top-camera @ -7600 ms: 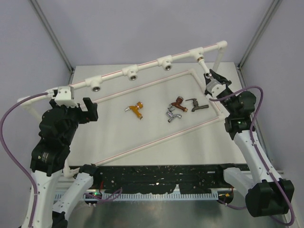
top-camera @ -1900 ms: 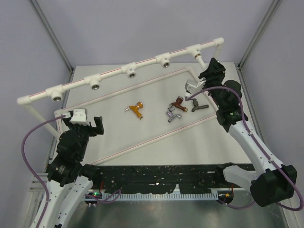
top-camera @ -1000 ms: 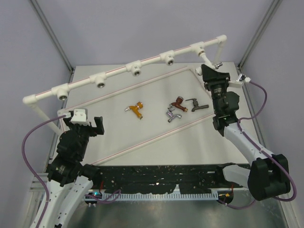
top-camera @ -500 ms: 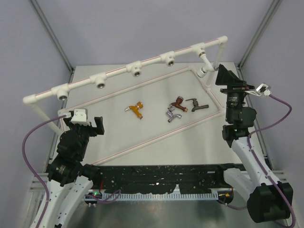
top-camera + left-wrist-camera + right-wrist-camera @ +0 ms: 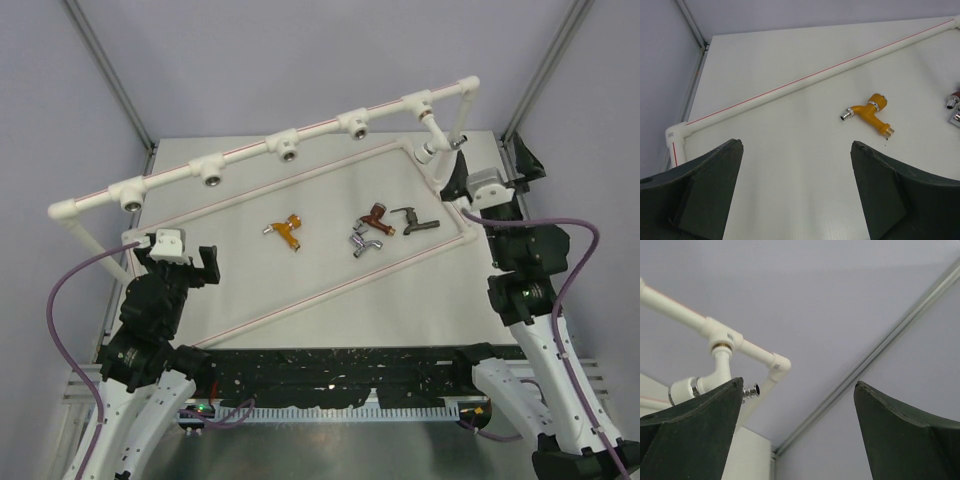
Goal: Install the water faucets
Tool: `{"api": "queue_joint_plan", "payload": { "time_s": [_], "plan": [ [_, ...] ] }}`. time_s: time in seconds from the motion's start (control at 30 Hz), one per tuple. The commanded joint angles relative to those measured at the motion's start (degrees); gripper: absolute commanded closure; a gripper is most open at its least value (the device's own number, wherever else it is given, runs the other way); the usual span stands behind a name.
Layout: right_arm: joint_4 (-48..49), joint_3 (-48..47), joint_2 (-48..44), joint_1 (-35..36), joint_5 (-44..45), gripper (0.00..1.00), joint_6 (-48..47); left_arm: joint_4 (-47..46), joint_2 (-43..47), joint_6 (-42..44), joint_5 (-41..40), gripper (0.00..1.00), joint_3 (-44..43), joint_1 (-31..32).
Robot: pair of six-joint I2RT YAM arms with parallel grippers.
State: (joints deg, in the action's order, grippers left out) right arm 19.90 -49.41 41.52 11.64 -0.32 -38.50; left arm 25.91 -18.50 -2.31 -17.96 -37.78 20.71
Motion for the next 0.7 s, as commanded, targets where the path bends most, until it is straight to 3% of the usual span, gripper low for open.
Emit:
{"api": "queue_joint_plan", "payload": {
  "time_s": [0.0,0.17,0.3,0.67],
  "plan": [
    [-7.86,-0.96,0.93,3.91,-0.47,0.05,-34.68,-3.32,-0.04,0.28,0.47,0.07,0.16,0.38],
    [-10.4,-1.83,4.18,9.54,7.16,0.04,-56.47,-3.41,0.31,0.2,0.38,0.07,0.16,0.65],
    [-8.49,-1.39,7.08,11.21,9.28,0.04,-64.22,-3.41,0.48,0.37,0.29,0.07,0.16,0.73],
    [-1.9,-4.21,19.2,11.74,14.81,0.03,-65.83,-3.5,1.01,0.37,-0.06,0.07,0.25,0.82]
  ]
}}
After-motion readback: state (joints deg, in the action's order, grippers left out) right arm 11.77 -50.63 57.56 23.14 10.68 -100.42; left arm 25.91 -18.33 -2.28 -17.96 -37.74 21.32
